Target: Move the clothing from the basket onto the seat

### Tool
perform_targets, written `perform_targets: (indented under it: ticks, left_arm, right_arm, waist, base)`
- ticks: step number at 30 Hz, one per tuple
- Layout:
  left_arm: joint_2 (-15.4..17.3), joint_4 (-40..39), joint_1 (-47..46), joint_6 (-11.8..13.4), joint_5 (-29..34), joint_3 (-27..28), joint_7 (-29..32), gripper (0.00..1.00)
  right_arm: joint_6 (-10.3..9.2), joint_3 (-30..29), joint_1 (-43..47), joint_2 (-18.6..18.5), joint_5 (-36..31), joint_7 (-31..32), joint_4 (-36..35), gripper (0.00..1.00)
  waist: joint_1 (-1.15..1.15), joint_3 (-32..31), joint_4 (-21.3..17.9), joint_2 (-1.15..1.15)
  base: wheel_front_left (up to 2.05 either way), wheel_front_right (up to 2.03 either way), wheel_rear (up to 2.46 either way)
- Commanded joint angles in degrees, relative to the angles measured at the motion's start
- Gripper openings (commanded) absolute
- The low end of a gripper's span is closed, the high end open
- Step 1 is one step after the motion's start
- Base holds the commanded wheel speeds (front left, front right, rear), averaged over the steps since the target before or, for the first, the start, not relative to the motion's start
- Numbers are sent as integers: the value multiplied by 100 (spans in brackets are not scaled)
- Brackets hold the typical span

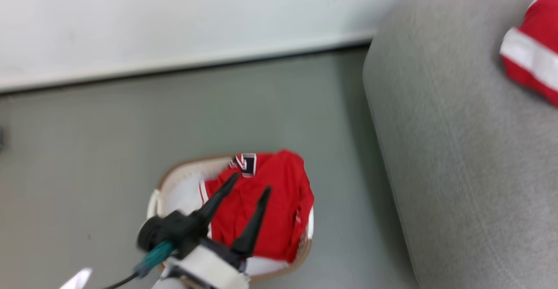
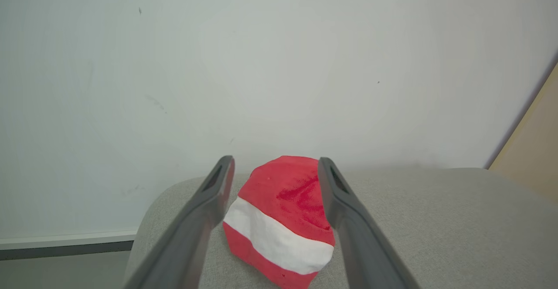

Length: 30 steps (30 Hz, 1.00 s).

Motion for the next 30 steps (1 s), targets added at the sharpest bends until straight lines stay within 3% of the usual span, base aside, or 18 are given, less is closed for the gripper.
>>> perform_targets:
  ticks: [1,6,15,21,30]
  left_arm:
    - [-13,-78,243,42,-48,159,-14,100]
    - [-109,-264,1095,120,27,870,-14,100]
    - [-274,-399,2260,43,263,2070,-15,100]
    - [-486,-356,2654,-138,529,2734,-15,100]
    - [-936,-251,2951,-542,912,3359,-16,100]
  right_arm:
    - [-14,61,335,47,53,0,-177,100]
    - [-14,213,1318,283,170,0,-812,100]
    - [-14,428,2846,912,320,0,-1685,100]
    - [-14,577,3635,1238,129,0,-2005,100]
    - [-14,869,4214,1358,-190,0,-2079,100]
  waist:
    - [2,-673,151,0]
    - [2,-1317,403,0]
    - [2,-1969,855,0]
    - [2,-2125,992,0]
    - [2,-2183,977,0]
  base:
    - [0,0,0]
    - [0,0,0]
    - [0,0,0]
    - [0,0,0]
    - [0,0,0]
